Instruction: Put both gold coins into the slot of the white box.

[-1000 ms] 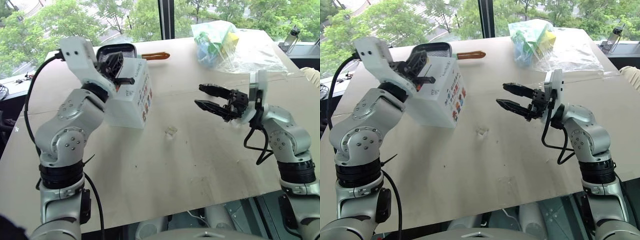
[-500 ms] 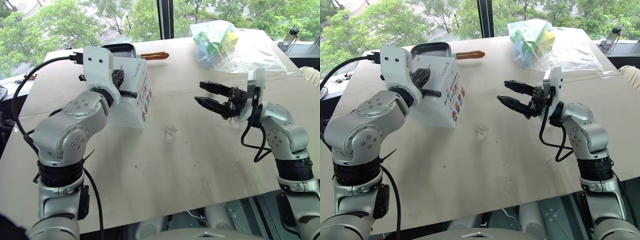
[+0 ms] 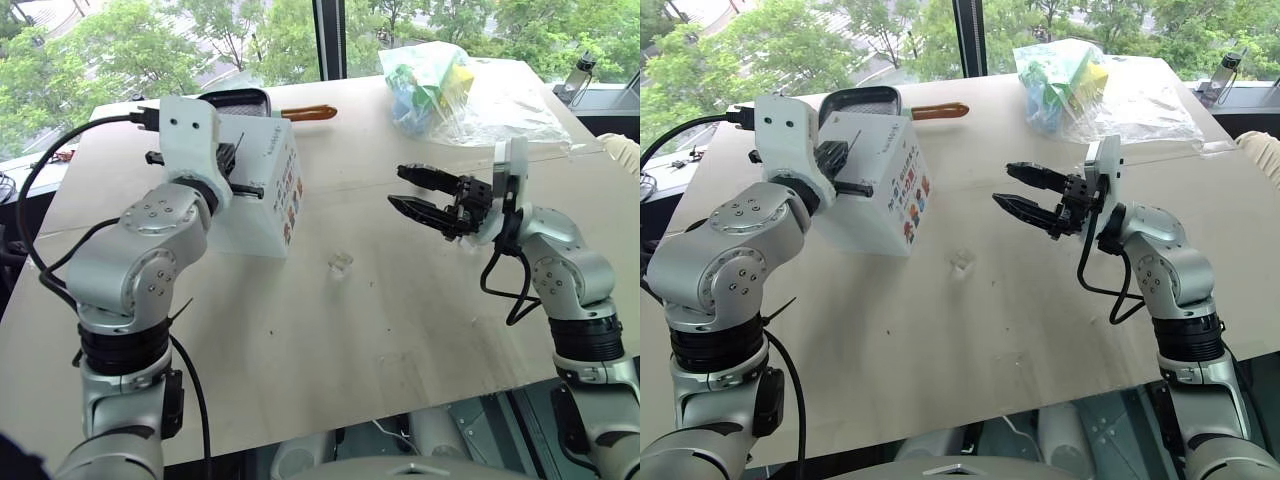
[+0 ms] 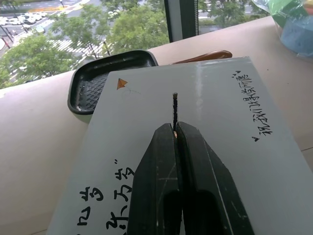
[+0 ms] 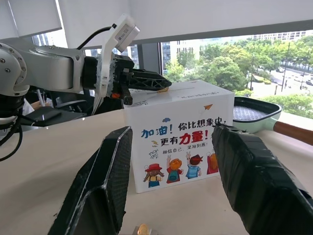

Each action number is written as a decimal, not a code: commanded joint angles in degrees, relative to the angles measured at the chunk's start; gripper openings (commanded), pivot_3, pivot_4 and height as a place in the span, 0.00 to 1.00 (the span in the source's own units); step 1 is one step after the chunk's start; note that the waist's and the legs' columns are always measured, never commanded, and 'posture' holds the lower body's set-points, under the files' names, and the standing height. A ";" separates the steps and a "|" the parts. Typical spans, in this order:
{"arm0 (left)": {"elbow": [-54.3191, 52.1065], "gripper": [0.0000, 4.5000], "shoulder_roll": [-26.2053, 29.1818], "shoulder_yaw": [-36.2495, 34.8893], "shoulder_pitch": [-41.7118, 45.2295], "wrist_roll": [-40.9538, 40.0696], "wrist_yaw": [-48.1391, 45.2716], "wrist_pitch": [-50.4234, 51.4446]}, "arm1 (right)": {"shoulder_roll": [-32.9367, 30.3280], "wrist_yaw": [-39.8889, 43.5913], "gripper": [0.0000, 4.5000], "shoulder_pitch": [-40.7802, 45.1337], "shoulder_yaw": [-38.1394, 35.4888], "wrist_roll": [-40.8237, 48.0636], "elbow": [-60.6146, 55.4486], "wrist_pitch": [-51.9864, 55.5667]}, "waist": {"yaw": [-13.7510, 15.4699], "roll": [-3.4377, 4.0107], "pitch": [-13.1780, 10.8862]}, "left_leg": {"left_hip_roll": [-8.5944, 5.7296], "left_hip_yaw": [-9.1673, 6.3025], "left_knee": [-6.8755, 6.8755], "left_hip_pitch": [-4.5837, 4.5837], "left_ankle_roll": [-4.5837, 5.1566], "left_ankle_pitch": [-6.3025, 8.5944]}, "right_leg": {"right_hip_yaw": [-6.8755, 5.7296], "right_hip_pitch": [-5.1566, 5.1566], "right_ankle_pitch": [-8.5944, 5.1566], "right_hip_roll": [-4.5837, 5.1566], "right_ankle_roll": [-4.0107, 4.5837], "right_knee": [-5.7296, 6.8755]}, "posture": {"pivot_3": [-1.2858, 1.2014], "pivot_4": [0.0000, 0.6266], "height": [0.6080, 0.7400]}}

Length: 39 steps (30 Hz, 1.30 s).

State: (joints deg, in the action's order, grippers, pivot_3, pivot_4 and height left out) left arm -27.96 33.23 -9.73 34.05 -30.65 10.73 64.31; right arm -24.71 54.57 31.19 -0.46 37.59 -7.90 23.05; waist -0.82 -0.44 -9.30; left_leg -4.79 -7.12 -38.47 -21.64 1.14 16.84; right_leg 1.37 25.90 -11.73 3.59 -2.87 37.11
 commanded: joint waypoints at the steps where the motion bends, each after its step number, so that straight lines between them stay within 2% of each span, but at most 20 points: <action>1: 1.26 0.00 -1.01 -0.17 -2.31 1.89 -1.71 0.80 | 0.24 0.33 0.62 0.44 -0.98 0.06 -1.00 -1.23 | -0.01 0.05 0.04 | 0.00 0.02 0.00 0.01 0.00 0.00 | 0.02 0.00 0.00 0.00 0.00 0.01 | 0.52 0.24 0.85; 2: 1.36 0.00 -1.38 -0.47 -2.49 2.20 -2.27 0.31 | 0.30 0.35 0.62 0.41 -0.99 0.02 -1.01 -1.23 | -0.01 0.07 0.06 | 0.00 0.04 0.00 0.03 0.00 0.00 | 0.04 0.00 0.00 0.00 0.00 0.04 | 0.52 0.24 0.85; 5: 1.88 0.19 -2.46 -2.00 -2.76 2.59 -3.70 0.00 | 0.45 0.41 0.63 0.36 -1.07 -0.04 -0.97 -1.21 | 0.02 0.08 0.07 | 0.00 0.06 -0.03 0.06 0.00 0.00 | 0.06 0.00 0.00 0.00 0.00 0.12 | 0.52 0.24 0.85; 7: 2.32 0.43 -2.16 -2.35 -3.23 4.07 -4.28 -0.94 | 0.61 0.45 0.63 0.20 -1.02 -0.11 -0.99 -1.24 | 0.02 0.07 0.07 | 0.00 0.07 -0.11 0.07 0.00 0.00 | 0.07 -0.01 0.00 0.00 0.00 0.23 | 0.52 0.24 0.85; 8: 2.46 0.50 -2.04 -2.42 -3.41 4.80 -4.42 -1.47 | 0.67 0.45 0.63 0.11 -0.99 -0.13 -1.02 -1.23 | 0.00 0.08 0.07 | 0.00 0.08 -0.13 0.07 0.00 0.00 | 0.07 -0.01 0.00 0.00 0.00 0.26 | 0.52 0.24 0.85; 12: 3.05 0.91 -2.19 -2.70 -3.31 8.03 -5.49 -6.96 | 0.82 0.54 0.63 -0.03 -0.92 -0.26 -1.03 -1.22 | 0.02 0.07 0.07 | 0.00 0.15 -0.21 0.16 -0.02 -0.01 | 0.14 -0.01 0.00 0.00 0.00 0.51 | 0.52 0.24 0.85; 13: 2.84 0.98 -2.38 -3.01 -3.15 8.31 -6.72 -9.88 | 0.84 0.56 0.63 -0.05 -0.88 -0.30 -1.04 -1.20 | 0.03 0.07 0.07 | 0.00 0.15 -0.22 0.16 -0.04 -0.02 | 0.13 -0.01 0.00 0.00 0.00 0.56 | 0.52 0.24 0.85; 15: 1.68 0.98 -3.30 -4.13 -3.04 6.81 -10.57 -14.97 | 0.94 0.69 0.63 -0.11 -0.60 -0.48 -1.03 -1.23 | 0.09 0.06 0.06 | 0.00 0.13 -0.28 0.16 -0.08 -0.04 | 0.11 -0.01 0.01 0.00 0.01 0.63 | 0.52 0.24 0.85; 18: -2.91 0.98 -4.86 -8.46 -5.62 -3.03 -21.18 -18.25 | 1.71 0.77 0.63 -0.51 1.76 -2.44 -1.14 -1.92 | 0.05 0.03 0.04 | 0.00 0.04 -0.51 0.02 -0.08 -0.04 | 0.01 -0.01 0.01 0.00 0.02 0.64 | 0.52 0.24 0.85; 20: -5.12 0.98 -3.54 -10.59 -8.99 -7.96 -26.75 -17.85 | 2.34 0.41 0.63 -0.75 3.88 -4.85 -0.70 -2.82 | -0.17 0.03 0.04 | 0.01 0.06 -0.60 -0.04 -0.07 -0.03 | 0.05 0.01 0.01 0.00 0.01 0.60 | 0.52 0.24 0.85; 25: -6.95 0.98 11.74 -14.96 -25.07 -8.91 -44.17 -18.27 | 5.77 -2.61 0.63 -2.03 10.64 -13.83 2.36 -7.38 | -1.46 0.02 0.04 | 0.06 0.07 -0.45 -0.01 -0.08 -0.03 | 0.15 0.13 0.00 -0.11 0.02 0.63 | 0.52 0.24 0.85; 30: -9.45 0.98 20.47 -20.94 -39.85 -11.46 -58.90 -19.26 | 7.87 -6.57 0.63 -2.27 16.14 -21.67 5.57 -7.12 | -1.27 0.06 0.03 | -0.01 0.08 -0.40 0.09 -0.07 -0.03 | 0.10 0.02 0.00 -0.02 0.04 0.64 | 0.52 0.24 0.85; 33: -9.59 0.98 21.26 -22.14 -45.09 -9.86 -61.00 -20.97 | 10.46 -9.93 0.63 -1.86 18.16 -25.11 8.47 -6.54 | -1.11 0.02 0.02 | -0.03 0.07 -0.40 0.09 -0.06 -0.03 | 0.09 -0.01 0.00 -0.01 0.04 0.61 | 0.52 0.24 0.85; 39: -10.53 0.98 19.57 -21.03 -47.58 -8.72 -60.94 -23.78 | 13.98 -13.00 0.63 -0.64 19.18 -28.29 11.94 -5.35 | -0.99 0.05 0.00 | 0.00 -0.03 -0.40 0.08 -0.09 -0.03 | 0.00 -0.01 0.01 -0.01 0.06 0.62 | 0.52 0.24 0.85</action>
State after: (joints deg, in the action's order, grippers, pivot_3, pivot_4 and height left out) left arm -36.40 53.22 -29.63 -13.18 -39.80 -49.93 42.36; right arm -11.50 42.21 28.89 18.82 9.90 3.99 17.83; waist -1.81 -0.40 -9.30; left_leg -4.79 -7.13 -38.87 -21.56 1.05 16.81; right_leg 1.39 25.89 -11.72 3.59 -2.81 37.71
